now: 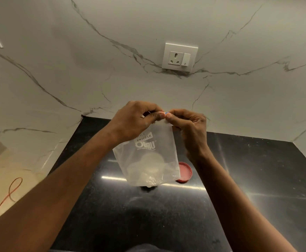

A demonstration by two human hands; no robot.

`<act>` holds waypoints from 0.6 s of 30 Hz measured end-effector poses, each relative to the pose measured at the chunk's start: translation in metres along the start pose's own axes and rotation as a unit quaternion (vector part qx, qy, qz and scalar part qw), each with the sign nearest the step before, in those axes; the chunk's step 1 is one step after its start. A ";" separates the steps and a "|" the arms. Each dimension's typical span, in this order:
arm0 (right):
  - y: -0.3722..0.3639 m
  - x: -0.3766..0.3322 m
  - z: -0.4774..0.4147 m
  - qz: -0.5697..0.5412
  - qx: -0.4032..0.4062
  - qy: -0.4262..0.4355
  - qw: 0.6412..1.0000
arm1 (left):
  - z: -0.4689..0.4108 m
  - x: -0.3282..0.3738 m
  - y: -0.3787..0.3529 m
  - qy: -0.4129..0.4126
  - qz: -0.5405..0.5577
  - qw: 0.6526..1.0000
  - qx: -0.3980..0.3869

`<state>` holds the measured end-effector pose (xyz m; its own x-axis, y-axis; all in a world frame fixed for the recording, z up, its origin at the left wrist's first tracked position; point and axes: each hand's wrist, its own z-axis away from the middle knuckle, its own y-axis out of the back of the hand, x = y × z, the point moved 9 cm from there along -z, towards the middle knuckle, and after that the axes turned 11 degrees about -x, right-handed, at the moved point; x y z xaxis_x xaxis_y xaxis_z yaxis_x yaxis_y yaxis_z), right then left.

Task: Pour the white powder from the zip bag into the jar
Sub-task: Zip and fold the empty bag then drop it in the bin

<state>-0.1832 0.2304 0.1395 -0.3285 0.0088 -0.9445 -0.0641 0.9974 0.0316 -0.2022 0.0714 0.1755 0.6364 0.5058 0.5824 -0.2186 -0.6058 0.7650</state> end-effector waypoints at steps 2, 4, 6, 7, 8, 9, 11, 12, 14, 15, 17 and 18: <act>0.001 -0.001 0.002 -0.010 0.006 -0.003 1.000 | 0.002 0.001 -0.001 0.001 0.007 1.000 0.005; 0.004 -0.004 0.004 -0.005 0.021 -0.003 1.000 | 0.004 -0.001 0.001 0.006 0.013 1.000 0.010; 0.016 -0.006 0.004 -0.015 0.053 -0.013 0.998 | 0.007 -0.007 0.007 0.024 0.014 0.999 0.015; 0.023 -0.007 0.004 -0.024 0.068 -0.020 0.997 | 0.010 -0.012 0.011 0.035 0.018 0.999 0.016; 0.029 -0.008 0.003 -0.032 0.079 -0.025 0.996 | 0.013 -0.017 0.014 0.043 0.023 0.999 0.017; 0.033 -0.009 0.002 -0.036 0.084 -0.030 0.995 | 0.017 -0.022 0.016 0.049 0.033 0.998 0.016; 0.039 -0.011 0.002 -0.042 0.087 -0.036 0.995 | 0.025 -0.031 0.018 0.059 0.066 0.996 0.014; 0.040 -0.010 0.003 -0.046 0.088 -0.042 0.994 | 0.027 -0.033 0.018 0.063 0.083 0.995 0.013; 0.041 -0.007 0.004 -0.060 0.092 -0.055 0.992 | 0.031 -0.035 0.018 0.064 0.102 0.993 0.013; 0.042 -0.005 0.005 -0.067 0.095 -0.062 0.991 | 0.031 -0.034 0.018 0.064 0.107 0.992 0.015; 0.042 -0.003 0.005 -0.079 0.102 -0.071 0.989 | 0.033 -0.034 0.019 0.063 0.112 0.991 0.020; 0.042 -0.002 0.006 -0.083 0.103 -0.073 0.989 | 0.033 -0.035 0.021 0.064 0.115 0.991 0.023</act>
<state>-0.1799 0.2721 0.1409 -0.1900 -0.1611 -0.9685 0.0927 0.9791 -0.1810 -0.2043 0.0207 0.1617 0.4733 0.4238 0.7723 -0.3113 -0.7396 0.5967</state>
